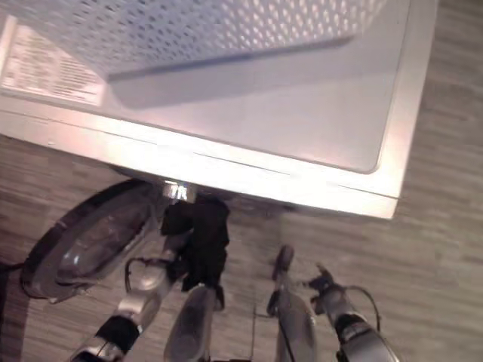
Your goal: Grab the laundry basket,head to the washer,open it,put in the laundry and shut it.
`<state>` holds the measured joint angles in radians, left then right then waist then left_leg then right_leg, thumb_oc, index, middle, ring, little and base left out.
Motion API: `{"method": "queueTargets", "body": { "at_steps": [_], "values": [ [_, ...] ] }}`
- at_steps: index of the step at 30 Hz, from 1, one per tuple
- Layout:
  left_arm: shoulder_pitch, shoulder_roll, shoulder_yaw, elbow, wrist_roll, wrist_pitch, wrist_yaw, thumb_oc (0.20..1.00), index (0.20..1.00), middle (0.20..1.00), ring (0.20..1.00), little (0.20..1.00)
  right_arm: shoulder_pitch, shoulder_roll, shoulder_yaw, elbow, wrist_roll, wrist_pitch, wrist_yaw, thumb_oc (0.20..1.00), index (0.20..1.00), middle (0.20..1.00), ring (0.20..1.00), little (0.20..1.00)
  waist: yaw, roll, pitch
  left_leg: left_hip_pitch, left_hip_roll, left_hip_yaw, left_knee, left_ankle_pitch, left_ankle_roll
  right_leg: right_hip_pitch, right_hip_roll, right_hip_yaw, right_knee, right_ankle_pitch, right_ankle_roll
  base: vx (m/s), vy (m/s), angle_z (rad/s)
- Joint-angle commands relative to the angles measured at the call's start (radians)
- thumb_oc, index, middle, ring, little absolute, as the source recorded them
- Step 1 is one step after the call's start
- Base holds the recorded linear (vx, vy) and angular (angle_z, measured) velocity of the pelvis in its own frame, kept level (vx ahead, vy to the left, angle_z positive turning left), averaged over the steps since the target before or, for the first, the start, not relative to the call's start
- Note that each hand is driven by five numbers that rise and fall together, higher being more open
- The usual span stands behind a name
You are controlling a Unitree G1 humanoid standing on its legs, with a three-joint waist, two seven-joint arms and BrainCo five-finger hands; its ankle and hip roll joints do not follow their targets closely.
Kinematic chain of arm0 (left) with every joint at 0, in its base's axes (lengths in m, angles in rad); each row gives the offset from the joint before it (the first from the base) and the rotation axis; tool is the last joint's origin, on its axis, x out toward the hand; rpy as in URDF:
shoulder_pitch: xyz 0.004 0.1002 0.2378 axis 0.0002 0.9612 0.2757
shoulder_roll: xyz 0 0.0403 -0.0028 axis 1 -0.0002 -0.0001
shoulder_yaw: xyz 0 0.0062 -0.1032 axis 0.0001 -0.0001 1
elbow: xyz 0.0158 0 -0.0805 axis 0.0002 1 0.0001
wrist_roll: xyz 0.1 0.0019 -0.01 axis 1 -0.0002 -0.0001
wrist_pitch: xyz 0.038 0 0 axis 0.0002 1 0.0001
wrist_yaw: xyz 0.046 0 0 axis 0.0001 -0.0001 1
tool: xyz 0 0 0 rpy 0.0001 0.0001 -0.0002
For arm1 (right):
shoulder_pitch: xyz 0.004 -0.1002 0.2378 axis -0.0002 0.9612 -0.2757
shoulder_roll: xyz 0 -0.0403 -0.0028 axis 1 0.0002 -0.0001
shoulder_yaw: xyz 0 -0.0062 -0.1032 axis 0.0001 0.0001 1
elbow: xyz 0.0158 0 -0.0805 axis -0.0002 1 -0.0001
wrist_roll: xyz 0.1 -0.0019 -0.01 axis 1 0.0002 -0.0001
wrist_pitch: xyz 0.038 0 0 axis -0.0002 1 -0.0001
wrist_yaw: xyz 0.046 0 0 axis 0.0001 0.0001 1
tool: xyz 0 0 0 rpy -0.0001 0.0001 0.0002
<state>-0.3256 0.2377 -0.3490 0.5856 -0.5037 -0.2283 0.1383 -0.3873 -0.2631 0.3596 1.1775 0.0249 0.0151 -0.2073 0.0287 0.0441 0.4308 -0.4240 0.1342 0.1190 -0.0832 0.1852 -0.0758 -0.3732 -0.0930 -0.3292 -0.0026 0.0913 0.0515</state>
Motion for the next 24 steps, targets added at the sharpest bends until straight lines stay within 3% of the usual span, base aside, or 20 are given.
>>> {"method": "queueTargets", "body": {
  "at_steps": [1, 5, 7, 9, 13, 24],
  "values": [
    [0.052, 0.001, -0.001, -0.026, -0.014, -0.078, 0.074, 0.2, 0.2, 0.2, 0.2, 0.2, 0.051, 0.003, 0.032, -0.009, 0.016, -0.007, -0.048, 1.0, 1.0, 1.0, 1.0, 1.0, -0.009, -0.008, -0.055, -0.001, 0.058, 0.052, -0.004, -0.029, -0.071, -0.086, -0.074, 0.082, 0.134, -0.105, 0.093, -0.02, 0.017, -0.04],
    [-0.037, -0.015, -0.012, 0.044, -0.007, -0.085, 0.125, 0.2, 0.2, 0.2, 0.2, 0.2, 0.029, 0.015, 0.064, -0.058, 0.015, -0.017, -0.08, 1.0, 1.0, 1.0, 1.0, 1.0, -0.023, -0.022, -0.027, -0.051, 0.053, 0.054, -0.004, -0.023, -0.069, -0.15, -0.08, 0.084, 0.15, -0.095, 0.096, 0.01, -0.004, -0.01],
    [-0.105, -0.023, -0.015, 0.095, 0.001, -0.089, 0.169, 0.2, 0.2, 0.2, 0.2, 0.2, 0.024, 0.023, 0.081, -0.091, 0.013, -0.023, -0.098, 1.0, 1.0, 1.0, 1.0, 1.0, -0.035, -0.033, -0.027, -0.07, 0.045, 0.043, -0.004, -0.046, -0.075, -0.177, -0.08, 0.091, 0.161, -0.115, 0.107, 0.07, -0.015, -0.04],
    [-0.245, -0.023, 0.002, 0.184, 0.0, -0.1, 0.248, 0.2, 0.2, 0.2, 0.2, 0.2, 0.006, 0.032, 0.107, -0.146, 0.017, -0.042, -0.136, 1.0, 1.0, 1.0, 1.0, 1.0, -0.057, -0.055, -0.01, -0.117, 0.044, 0.043, -0.004, -0.046, -0.072, -0.231, -0.085, 0.093, 0.173, -0.107, 0.114, 0.0, -0.002, -0.02],
    [-0.415, 0.032, 0.054, 0.265, -0.006, -0.108, 0.34, 0.2, 0.2, 0.2, 0.2, 0.2, 0.008, 0.038, 0.139, -0.239, -0.001, -0.068, -0.168, 1.0, 1.0, 1.0, 1.0, 1.0, -0.09, -0.092, 0.017, -0.183, 0.045, 0.036, 0.005, -0.053, -0.064, -0.304, -0.079, 0.105, 0.186, -0.099, 0.119, 0.02, -0.012, 0.0],
    [-0.861, 0.2, 0.083, 0.36, -0.019, -0.116, 0.464, 0.2, 0.2, 0.2, 0.2, 0.2, 0.009, 0.027, 0.18, -0.357, -0.042, -0.097, -0.189, 1.0, 1.0, 1.0, 1.0, 1.0, -0.174, -0.145, 0.022, -0.333, 0.03, 0.0, 0.097, -0.114, -0.042, -0.431, -0.069, 0.134, 0.204, -0.09, 0.132, 0.01, -0.017, 0.0]
  ]
}}
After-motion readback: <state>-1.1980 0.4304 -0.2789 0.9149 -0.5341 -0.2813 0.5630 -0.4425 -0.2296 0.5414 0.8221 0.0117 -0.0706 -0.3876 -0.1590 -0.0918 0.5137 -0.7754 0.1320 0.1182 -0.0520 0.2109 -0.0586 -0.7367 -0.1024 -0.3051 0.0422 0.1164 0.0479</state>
